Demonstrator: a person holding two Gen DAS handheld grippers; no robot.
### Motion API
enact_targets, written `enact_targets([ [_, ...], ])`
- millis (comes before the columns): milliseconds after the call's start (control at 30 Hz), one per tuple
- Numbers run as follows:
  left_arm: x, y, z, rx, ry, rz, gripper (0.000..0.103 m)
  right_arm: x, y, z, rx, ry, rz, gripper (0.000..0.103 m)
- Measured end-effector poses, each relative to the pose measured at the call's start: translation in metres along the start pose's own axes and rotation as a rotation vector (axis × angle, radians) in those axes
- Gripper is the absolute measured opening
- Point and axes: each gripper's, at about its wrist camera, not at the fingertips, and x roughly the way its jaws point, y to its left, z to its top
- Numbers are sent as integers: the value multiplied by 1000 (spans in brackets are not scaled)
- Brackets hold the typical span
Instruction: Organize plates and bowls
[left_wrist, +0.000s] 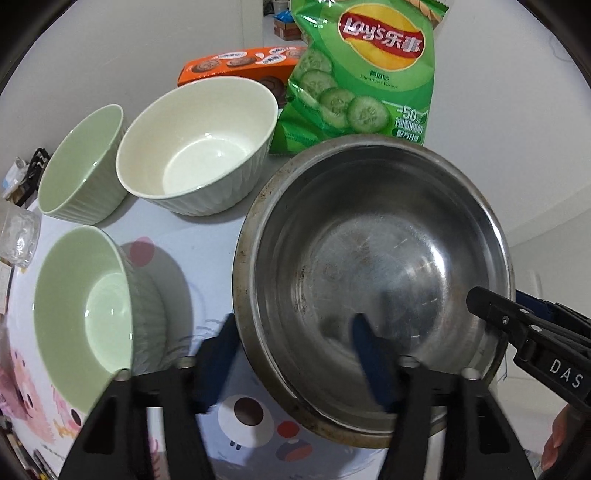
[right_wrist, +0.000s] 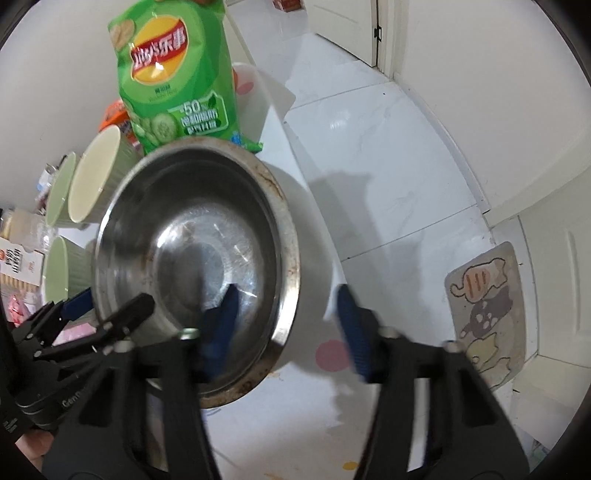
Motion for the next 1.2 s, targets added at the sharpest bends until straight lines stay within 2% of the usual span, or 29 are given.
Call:
enact_targets([
  [33, 2, 0, 0, 4, 5, 3, 45, 2, 1, 0, -2, 7, -2, 46],
  [100, 4, 1, 0, 3, 5, 12, 41, 5, 3, 0, -11, 14, -1, 42],
  [133, 5, 2, 0, 1, 6, 11, 40, 6, 4, 0, -14, 16, 1, 35],
  [167, 7, 3, 1, -4, 8, 13, 35, 7, 6, 0, -16, 19, 3, 31],
  [200, 7, 5, 0, -9, 9, 18, 28, 7, 8, 0, -17, 22, 2, 22],
  [233, 7, 8, 0, -15, 10, 25, 22, 8, 8, 2, -21, 25, -4, 21],
  [367, 10, 26, 4, -20, 15, 5, 21, 8, 8, 2, -24, 31, -15, 17],
  [533, 6, 29, 4, -26, 9, -12, 21, 7, 13, 2, -21, 25, -31, 17],
  [567, -5, 30, 7, -23, 4, -17, 20, 4, 14, 2, -16, 20, -26, 17],
  [600, -9, 31, 8, -36, 14, 17, 20, 3, 15, 1, -15, 17, -25, 17],
  [867, -39, 40, -2, -21, -31, -2, 19, -23, 18, -11, 5, -21, -27, 17],
  [1000, -67, 49, -17, -6, -62, -3, 19, -48, 30, -28, 4, -55, -25, 17],
  [1200, -115, 70, -59, 21, -97, 12, 19, -88, 62, -73, -31, -83, -26, 18],
])
